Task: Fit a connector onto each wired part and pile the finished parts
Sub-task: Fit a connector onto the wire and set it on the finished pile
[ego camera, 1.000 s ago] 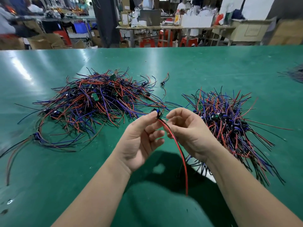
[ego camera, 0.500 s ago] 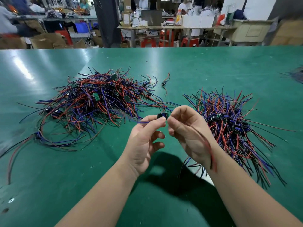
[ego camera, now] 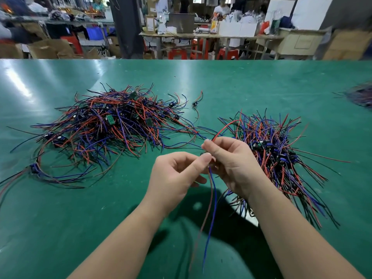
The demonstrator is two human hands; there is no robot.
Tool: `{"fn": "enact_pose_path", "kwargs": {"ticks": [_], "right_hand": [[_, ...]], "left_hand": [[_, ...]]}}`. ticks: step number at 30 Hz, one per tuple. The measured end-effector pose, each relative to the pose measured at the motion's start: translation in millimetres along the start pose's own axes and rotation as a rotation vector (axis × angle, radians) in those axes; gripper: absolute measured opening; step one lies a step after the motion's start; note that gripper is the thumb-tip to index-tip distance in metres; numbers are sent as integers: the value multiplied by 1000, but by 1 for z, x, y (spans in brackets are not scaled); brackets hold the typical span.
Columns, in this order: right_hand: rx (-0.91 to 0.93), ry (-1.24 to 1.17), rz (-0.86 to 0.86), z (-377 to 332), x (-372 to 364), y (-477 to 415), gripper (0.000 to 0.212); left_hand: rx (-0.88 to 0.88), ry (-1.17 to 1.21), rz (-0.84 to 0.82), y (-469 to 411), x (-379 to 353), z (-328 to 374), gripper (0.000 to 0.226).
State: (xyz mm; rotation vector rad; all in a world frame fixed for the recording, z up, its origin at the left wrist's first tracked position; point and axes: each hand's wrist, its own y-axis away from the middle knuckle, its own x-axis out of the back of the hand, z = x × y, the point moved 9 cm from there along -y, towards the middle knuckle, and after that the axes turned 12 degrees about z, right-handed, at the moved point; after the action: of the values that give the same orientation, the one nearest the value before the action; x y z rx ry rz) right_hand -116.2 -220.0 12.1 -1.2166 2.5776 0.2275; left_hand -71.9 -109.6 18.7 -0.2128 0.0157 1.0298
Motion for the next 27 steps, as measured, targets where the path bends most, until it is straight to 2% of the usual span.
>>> {"fn": "enact_pose_path", "kwargs": {"ticks": [3, 6, 8, 11, 14, 19, 23, 27], "right_hand": [[96, 161, 67, -1, 5, -1, 23], [131, 241, 129, -6, 14, -2, 24], [125, 250, 171, -11, 20, -2, 18], [73, 130, 257, -18, 33, -4, 13], [17, -39, 341, -25, 50, -6, 12], [-70, -199, 422, -21, 65, -9, 18], [-108, -188, 435, -17, 66, -10, 20], [-77, -65, 484, -19, 75, -11, 21]], "left_hand": [[133, -48, 36, -3, 2, -19, 20], [228, -57, -11, -5, 0, -29, 18], [274, -59, -75, -4, -2, -30, 19], [327, -101, -197, 2, -8, -32, 19], [330, -160, -291, 7, -14, -34, 21], [304, -232, -330, 10, -18, -36, 22], [279, -298, -341, 9, -15, -36, 24], [255, -370, -398, 12, -17, -37, 19]]}}
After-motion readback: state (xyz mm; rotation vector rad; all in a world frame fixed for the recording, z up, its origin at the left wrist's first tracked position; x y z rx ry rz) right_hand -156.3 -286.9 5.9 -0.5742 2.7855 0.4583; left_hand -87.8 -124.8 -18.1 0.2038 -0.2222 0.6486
